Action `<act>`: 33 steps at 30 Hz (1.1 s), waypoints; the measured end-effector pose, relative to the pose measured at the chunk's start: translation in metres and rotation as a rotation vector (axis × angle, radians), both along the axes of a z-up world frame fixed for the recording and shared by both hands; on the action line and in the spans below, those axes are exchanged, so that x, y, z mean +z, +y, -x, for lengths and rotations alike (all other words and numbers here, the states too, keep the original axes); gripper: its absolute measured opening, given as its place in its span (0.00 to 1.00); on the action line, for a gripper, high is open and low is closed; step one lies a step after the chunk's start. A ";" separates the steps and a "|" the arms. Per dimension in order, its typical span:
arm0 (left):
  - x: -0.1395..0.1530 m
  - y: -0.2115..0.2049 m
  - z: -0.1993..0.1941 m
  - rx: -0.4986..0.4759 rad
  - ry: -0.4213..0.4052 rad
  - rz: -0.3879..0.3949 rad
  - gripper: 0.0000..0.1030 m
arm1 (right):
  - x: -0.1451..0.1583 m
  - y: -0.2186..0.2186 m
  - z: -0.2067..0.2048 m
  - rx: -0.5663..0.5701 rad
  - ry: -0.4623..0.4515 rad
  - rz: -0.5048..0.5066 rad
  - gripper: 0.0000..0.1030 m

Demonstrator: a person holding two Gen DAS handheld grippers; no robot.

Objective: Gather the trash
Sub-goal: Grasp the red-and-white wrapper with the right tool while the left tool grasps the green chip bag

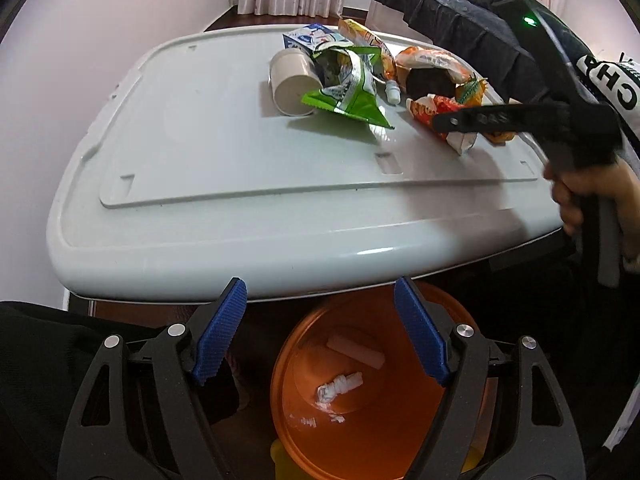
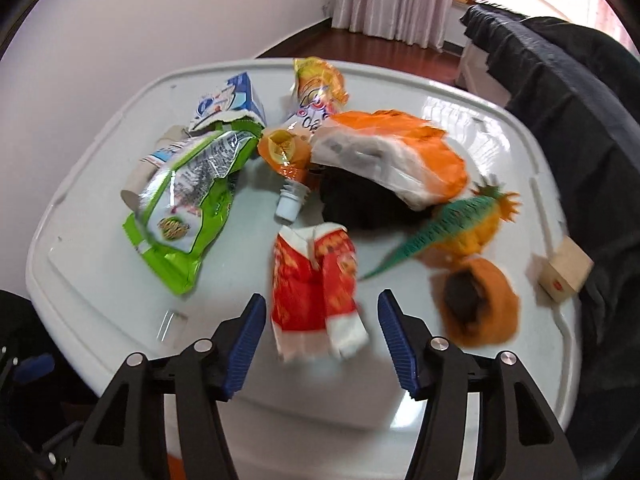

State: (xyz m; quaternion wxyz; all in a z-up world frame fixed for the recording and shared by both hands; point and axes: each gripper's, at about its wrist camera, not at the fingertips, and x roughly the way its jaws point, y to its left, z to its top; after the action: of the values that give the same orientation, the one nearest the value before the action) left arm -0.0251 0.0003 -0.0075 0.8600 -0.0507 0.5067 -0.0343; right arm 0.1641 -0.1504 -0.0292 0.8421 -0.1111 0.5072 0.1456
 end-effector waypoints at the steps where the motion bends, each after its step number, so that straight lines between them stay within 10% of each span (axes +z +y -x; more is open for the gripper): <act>1: -0.001 0.000 0.000 -0.003 -0.001 0.001 0.73 | -0.004 0.003 -0.004 0.004 0.011 -0.006 0.57; 4: -0.001 0.001 0.003 -0.006 -0.007 -0.001 0.73 | -0.015 0.004 -0.014 -0.019 0.044 -0.037 0.55; 6: -0.001 0.002 0.003 -0.004 -0.009 -0.007 0.73 | -0.013 0.002 -0.014 -0.046 0.045 -0.057 0.31; 23: 0.037 -0.031 -0.119 -0.078 -0.063 0.024 0.73 | -0.010 -0.039 0.013 -0.115 0.050 -0.164 0.30; 33: 0.009 -0.043 -0.195 -0.083 0.030 -0.005 0.72 | -0.011 -0.046 0.011 -0.144 0.065 -0.191 0.30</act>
State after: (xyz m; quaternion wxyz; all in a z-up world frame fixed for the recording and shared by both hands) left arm 0.1695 -0.0430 0.0020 0.8503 -0.0281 0.5212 -0.0680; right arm 0.1533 -0.1964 -0.0400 0.8403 0.0112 0.5248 0.1358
